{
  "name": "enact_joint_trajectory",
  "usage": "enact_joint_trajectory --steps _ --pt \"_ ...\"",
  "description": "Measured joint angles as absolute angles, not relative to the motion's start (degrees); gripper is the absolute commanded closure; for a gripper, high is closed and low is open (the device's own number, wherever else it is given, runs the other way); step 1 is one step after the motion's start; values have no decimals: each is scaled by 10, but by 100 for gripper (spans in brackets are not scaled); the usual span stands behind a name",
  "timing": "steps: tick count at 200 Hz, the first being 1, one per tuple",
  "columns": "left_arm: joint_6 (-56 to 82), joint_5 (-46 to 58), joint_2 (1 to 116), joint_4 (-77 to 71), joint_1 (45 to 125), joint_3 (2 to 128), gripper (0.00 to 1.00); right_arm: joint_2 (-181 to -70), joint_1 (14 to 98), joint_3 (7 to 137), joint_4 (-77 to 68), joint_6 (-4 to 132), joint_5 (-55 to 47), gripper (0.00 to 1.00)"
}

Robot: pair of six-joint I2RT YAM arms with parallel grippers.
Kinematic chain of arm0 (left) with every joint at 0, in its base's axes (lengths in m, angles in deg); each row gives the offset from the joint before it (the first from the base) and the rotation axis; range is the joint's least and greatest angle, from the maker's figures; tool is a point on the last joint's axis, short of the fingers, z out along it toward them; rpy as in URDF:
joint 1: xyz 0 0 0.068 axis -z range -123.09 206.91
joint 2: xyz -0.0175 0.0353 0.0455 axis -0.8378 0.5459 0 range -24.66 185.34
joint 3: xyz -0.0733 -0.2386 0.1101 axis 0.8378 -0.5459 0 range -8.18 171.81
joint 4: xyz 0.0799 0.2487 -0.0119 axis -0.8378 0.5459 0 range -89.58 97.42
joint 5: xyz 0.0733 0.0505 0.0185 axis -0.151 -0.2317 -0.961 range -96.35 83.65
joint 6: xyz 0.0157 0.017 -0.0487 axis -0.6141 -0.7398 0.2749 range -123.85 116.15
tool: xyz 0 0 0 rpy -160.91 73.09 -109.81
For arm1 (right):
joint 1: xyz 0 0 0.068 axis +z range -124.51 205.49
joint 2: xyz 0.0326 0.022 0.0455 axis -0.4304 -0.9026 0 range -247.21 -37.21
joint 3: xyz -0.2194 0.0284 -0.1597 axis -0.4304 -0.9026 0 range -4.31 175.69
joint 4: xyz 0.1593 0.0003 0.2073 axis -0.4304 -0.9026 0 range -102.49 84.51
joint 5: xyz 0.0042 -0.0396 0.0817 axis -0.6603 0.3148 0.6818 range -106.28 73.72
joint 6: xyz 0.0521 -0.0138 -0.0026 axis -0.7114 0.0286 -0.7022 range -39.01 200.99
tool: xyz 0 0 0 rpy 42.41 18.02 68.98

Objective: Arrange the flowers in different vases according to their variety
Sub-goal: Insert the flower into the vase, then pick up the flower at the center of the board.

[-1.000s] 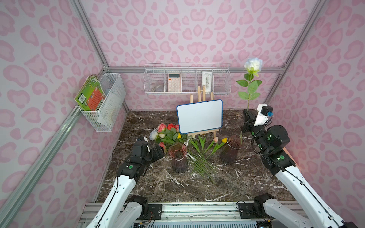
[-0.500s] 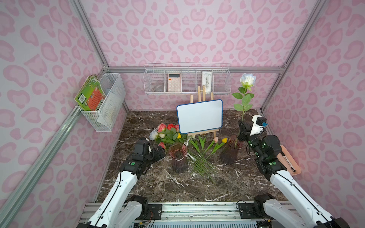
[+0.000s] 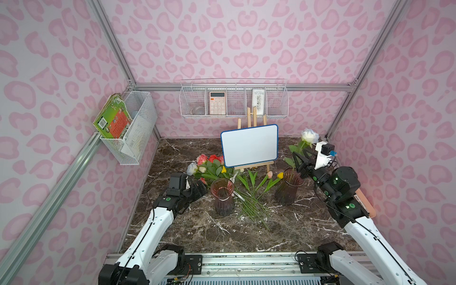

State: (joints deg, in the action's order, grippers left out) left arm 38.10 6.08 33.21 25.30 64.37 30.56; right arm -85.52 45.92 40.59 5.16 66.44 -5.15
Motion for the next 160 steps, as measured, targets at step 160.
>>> enact_joint_trajectory --steps 160 --pt "414 11 215 307 640 232 18 -1278 666 584 -234 755 -57 55"
